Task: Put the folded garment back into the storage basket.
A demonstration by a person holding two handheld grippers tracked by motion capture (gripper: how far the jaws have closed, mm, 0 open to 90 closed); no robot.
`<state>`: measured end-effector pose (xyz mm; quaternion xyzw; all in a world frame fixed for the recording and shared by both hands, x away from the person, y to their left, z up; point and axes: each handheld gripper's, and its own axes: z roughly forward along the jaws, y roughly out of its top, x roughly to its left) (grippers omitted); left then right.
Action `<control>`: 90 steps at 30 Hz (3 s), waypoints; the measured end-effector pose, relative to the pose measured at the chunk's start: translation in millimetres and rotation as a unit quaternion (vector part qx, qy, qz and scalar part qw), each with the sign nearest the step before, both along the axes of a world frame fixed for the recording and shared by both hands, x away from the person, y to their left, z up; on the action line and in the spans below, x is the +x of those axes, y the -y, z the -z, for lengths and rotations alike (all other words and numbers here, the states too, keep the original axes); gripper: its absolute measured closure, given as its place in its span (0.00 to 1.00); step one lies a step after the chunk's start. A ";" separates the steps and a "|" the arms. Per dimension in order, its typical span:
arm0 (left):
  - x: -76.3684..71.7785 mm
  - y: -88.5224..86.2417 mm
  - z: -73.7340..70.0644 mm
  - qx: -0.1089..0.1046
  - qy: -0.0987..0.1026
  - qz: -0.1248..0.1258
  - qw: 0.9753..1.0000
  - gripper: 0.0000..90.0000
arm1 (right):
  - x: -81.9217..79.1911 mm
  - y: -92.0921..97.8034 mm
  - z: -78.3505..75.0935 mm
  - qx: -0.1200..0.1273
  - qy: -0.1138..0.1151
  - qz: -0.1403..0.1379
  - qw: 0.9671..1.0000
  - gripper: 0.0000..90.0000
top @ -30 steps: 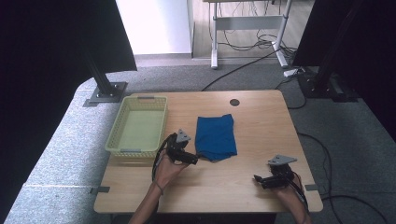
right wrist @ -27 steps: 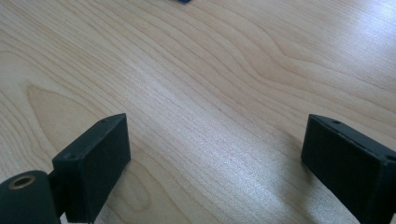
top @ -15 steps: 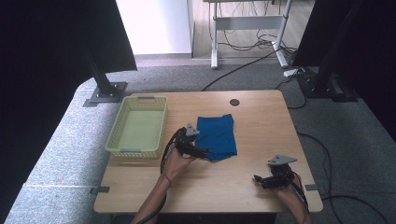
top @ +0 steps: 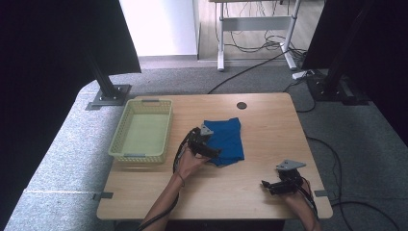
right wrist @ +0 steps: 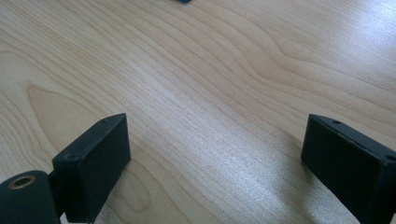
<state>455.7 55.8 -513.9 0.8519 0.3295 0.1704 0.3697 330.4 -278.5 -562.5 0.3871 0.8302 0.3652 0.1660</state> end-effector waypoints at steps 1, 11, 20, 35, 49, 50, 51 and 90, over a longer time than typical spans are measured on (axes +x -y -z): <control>1.7 1.6 0.7 -0.001 -0.002 0.000 1.000 0.00 | 0.0 0.0 0.0 0.000 0.000 0.000 1.000 0.09; 23.1 16.2 10.0 0.015 -0.014 0.006 1.000 0.00 | -0.1 -0.1 0.0 0.000 0.000 -0.001 1.000 0.09; 42.6 29.1 21.9 0.028 -0.024 0.007 0.999 0.00 | -0.2 -0.1 0.0 0.000 0.000 -0.002 1.000 0.09; 59.3 34.7 34.2 0.021 -0.050 0.000 0.999 0.04 | -0.2 -0.2 0.0 0.000 0.000 -0.003 1.000 0.09; 54.2 27.3 27.3 -0.011 -0.055 0.005 0.998 0.76 | -0.2 -0.3 0.0 0.000 0.000 -0.003 1.000 0.09; 54.2 27.6 26.9 -0.008 -0.055 0.007 0.998 0.78 | -0.2 -0.3 0.0 0.000 0.000 -0.003 1.000 0.09; 54.2 27.6 26.9 -0.008 -0.055 0.007 0.998 0.79 | -0.2 -0.3 0.0 0.000 0.000 -0.003 1.000 0.09; 30.8 20.1 -22.0 -0.001 -0.003 0.043 0.999 0.81 | -0.3 -0.3 0.0 0.000 0.000 -0.004 1.000 0.09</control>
